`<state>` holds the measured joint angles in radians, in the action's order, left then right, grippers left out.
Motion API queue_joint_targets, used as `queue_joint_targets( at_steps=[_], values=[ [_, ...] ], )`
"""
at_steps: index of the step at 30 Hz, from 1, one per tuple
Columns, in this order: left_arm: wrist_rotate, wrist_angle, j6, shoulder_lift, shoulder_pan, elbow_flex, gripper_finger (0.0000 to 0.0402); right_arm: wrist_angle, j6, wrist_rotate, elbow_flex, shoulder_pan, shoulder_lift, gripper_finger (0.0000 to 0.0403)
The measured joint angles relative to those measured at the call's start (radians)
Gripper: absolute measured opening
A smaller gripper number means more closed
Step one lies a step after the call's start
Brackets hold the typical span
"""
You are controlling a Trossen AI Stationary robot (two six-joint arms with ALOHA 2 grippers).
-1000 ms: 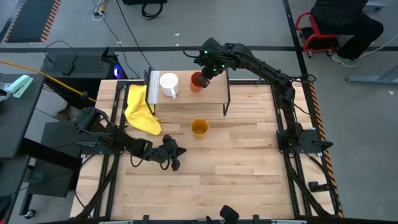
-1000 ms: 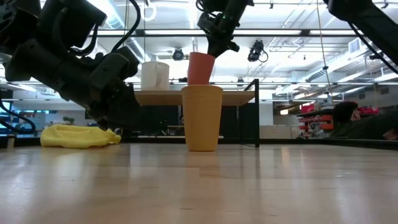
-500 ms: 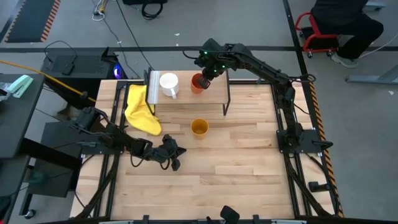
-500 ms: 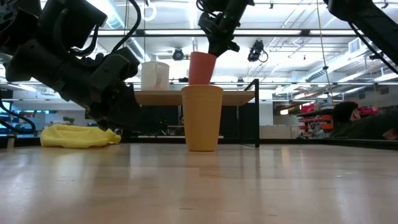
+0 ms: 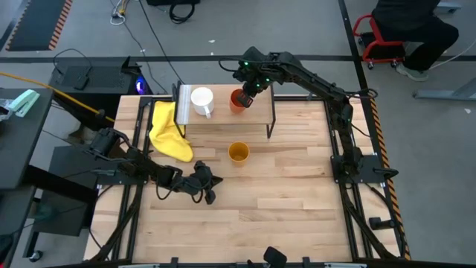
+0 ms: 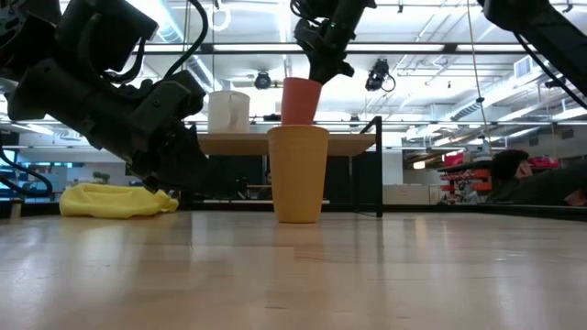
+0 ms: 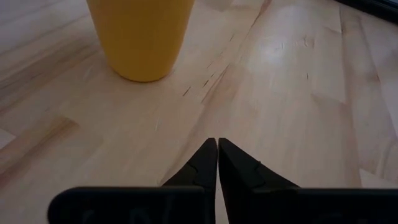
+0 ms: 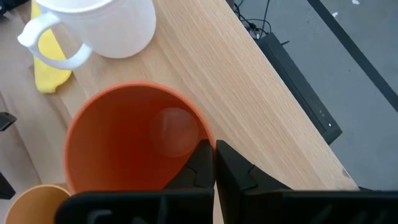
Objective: Stack small to large cups/mugs on shelf
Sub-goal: Put the orange cup on the shelf
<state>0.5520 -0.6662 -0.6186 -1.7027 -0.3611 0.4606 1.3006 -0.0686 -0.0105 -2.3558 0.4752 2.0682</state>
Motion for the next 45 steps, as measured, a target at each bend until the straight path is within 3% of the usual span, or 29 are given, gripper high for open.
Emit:
queue_joint_targets(
  at_steps=[45],
  values=[
    [-0.001,0.006,-0.006,0.0,0.0,0.0,0.0021,0.019,0.094,-0.008,-0.001,0.001,0.025,0.0012]
  ],
)
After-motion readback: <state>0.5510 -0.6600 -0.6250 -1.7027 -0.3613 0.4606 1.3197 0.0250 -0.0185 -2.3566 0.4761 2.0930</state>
